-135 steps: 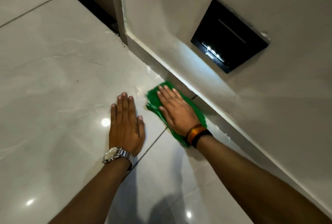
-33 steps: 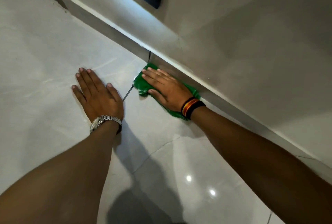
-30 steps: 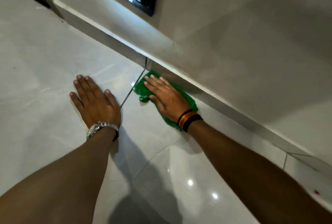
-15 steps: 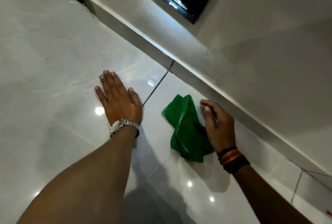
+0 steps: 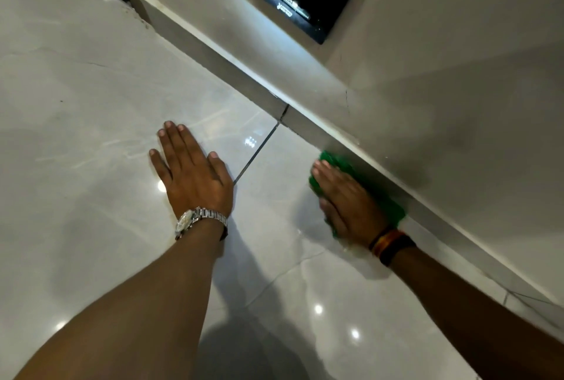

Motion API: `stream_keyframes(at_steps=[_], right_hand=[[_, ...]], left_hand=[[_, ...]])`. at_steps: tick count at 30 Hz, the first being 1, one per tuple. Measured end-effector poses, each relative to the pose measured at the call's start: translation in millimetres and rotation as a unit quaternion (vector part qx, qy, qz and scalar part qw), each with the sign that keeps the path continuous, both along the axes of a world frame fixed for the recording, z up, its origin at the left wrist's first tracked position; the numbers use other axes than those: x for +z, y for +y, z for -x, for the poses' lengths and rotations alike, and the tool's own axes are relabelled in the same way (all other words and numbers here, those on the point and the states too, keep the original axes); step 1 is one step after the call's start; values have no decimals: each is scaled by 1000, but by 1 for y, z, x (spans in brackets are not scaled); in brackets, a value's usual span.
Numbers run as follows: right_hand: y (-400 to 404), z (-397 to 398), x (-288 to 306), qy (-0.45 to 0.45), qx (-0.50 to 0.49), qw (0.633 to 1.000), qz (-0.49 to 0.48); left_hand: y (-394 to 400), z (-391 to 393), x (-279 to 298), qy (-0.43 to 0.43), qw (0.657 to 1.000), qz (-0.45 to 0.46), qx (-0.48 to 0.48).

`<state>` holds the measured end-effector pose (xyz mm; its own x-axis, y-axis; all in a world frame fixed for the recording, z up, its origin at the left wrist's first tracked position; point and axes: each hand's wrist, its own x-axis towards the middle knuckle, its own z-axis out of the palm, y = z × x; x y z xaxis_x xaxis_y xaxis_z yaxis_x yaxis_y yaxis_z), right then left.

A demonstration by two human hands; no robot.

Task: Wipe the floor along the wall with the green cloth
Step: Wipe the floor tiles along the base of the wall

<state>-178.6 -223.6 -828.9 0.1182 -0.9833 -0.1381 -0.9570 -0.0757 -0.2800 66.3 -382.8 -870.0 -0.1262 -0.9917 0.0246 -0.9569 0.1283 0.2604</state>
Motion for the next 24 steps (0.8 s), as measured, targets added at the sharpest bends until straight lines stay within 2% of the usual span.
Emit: stream_keyframes(at_steps=[3, 6, 8, 10, 13, 18, 20, 22, 24], right_hand=[[-78, -15, 0, -34, 78, 996, 24], [-135, -45, 2, -58, 57, 995, 49], [-117, -46, 1, -37, 25, 997, 60], [-67, -32, 1, -3, -15, 997, 71], [-9, -13, 1, -5, -71, 997, 30], [-94, -43, -3, -34, -24, 996, 81], [-123, -57, -1, -48, -37, 995, 78], [-108, -48, -2, -46, -39, 996, 65], [-53, -20, -3, -36, -34, 997, 55]], left_hand=[[1, 0, -2, -4, 1000, 6, 1], [1, -1, 0, -4, 1000, 3, -1], [2, -3, 0, -1, 1000, 10, -6], [1, -3, 0, 1, 1000, 9, -6], [1, -2, 0, -1, 1000, 8, -2], [1, -1, 1, -3, 1000, 4, -6], [2, -3, 1, 1, 1000, 4, -8], [1, -6, 0, 4, 1000, 6, -20], [-2, -9, -1, 2, 999, 5, -31]])
